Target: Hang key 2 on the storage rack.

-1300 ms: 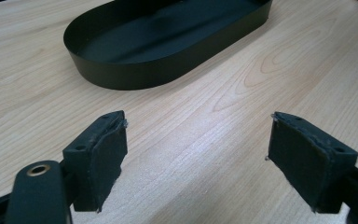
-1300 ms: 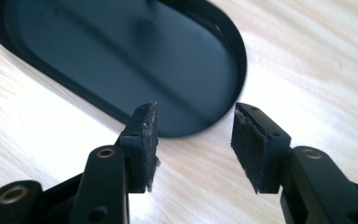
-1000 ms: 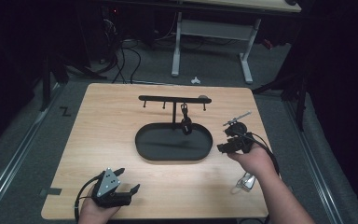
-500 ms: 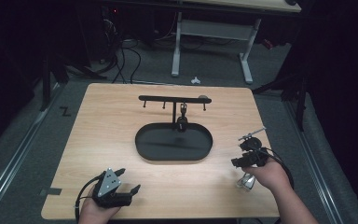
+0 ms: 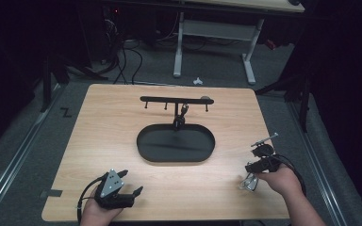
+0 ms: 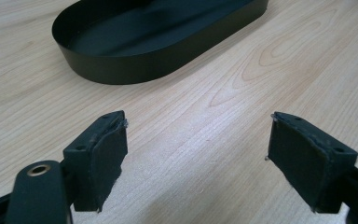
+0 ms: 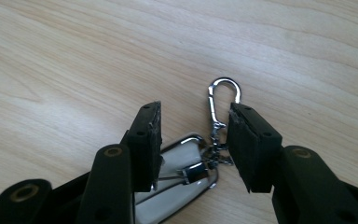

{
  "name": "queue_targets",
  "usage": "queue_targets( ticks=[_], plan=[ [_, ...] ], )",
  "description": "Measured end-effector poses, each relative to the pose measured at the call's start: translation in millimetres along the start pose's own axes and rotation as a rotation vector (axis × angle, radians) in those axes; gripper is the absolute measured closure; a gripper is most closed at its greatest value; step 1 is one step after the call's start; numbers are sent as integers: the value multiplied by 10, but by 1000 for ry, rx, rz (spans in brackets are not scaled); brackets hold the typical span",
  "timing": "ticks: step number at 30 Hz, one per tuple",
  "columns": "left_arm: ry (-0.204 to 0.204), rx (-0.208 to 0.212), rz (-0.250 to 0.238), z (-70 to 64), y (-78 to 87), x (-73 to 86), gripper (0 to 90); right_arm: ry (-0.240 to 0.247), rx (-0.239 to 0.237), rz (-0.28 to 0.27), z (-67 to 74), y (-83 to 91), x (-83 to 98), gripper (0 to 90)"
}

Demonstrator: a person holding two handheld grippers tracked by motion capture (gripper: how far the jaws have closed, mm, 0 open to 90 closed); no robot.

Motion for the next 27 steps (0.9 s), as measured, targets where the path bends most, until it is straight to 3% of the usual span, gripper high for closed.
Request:
queue_targets(
  ticks=[5, 9, 16, 20, 24, 27],
  plan=[
    [-3, 7, 4, -15, -23, 5, 202, -13, 21, 17, -92, -62, 13, 548],
    [-2, 5, 7, -12, -6, 15, 202, -37, 12, 22, -136, -133, 14, 572],
    [14, 1, -5, 10, 21, 15, 203, -43, -1, 52, -141, -202, 53, 627],
    [8, 8, 0, 13, 26, 21, 203, -42, 16, 73, -155, -234, 87, 643],
    [5, 5, -15, 16, 54, -11, 203, -42, 30, 52, -157, -231, 104, 665],
    [7, 3, -11, 18, 58, 2, 203, -29, 41, 79, -162, -217, 117, 624]
  ],
)
Point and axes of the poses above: each handheld gripper's, and its own axes: y roughly backward along the jaws, x roughly out of its underside, z roughly to its left, the point moved 6 cm from there along -y, roughly forward along the jaws, and after that the axes turned 15 degrees about -z, right-handed, at the moved point
